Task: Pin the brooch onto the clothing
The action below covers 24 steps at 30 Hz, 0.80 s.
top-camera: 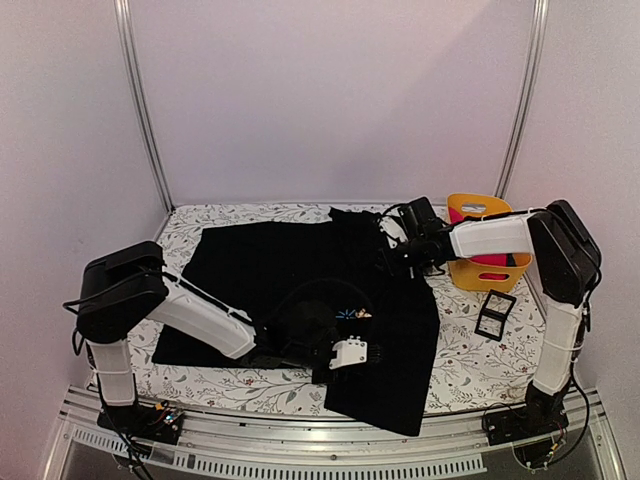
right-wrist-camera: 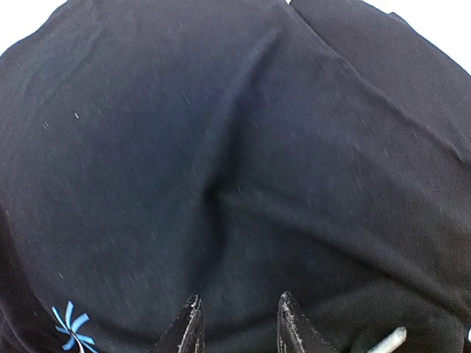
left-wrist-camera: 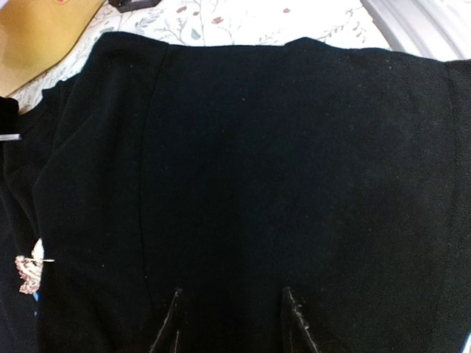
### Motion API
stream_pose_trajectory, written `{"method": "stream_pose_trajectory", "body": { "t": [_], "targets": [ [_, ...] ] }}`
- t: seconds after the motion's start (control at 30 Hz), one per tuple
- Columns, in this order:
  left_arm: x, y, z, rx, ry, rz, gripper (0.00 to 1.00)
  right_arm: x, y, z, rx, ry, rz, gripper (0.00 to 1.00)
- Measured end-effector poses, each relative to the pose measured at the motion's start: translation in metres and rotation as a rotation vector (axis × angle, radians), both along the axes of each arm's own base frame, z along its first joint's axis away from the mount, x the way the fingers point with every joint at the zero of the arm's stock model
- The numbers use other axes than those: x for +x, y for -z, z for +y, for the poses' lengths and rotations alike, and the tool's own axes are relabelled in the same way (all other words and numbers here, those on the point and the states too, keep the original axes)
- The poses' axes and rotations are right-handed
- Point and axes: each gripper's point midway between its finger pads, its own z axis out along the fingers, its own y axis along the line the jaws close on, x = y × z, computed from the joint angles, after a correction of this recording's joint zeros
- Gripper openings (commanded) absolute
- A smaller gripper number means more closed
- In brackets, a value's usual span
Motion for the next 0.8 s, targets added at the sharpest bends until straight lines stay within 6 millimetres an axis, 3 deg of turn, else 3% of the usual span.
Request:
{"method": "stream_pose_trajectory", "body": {
  "t": [0.13,0.27,0.67,0.8],
  "targets": [
    [-0.014,0.002,-0.002,0.004,0.049,0.039,0.45,0.014,0.007,0.018,0.036,-0.023,0.019,0.32],
    [-0.025,0.002,-0.003,0.007,0.085,0.072,0.44,0.024,0.049,0.026,0.015,-0.012,0.094,0.31],
    [-0.043,0.003,-0.005,0.026,0.128,0.125,0.45,0.062,0.048,0.043,0.054,0.031,0.089,0.31],
    [-0.044,0.003,-0.006,0.027,0.121,0.138,0.47,0.067,0.047,0.044,0.052,0.033,0.091,0.32]
  ]
}}
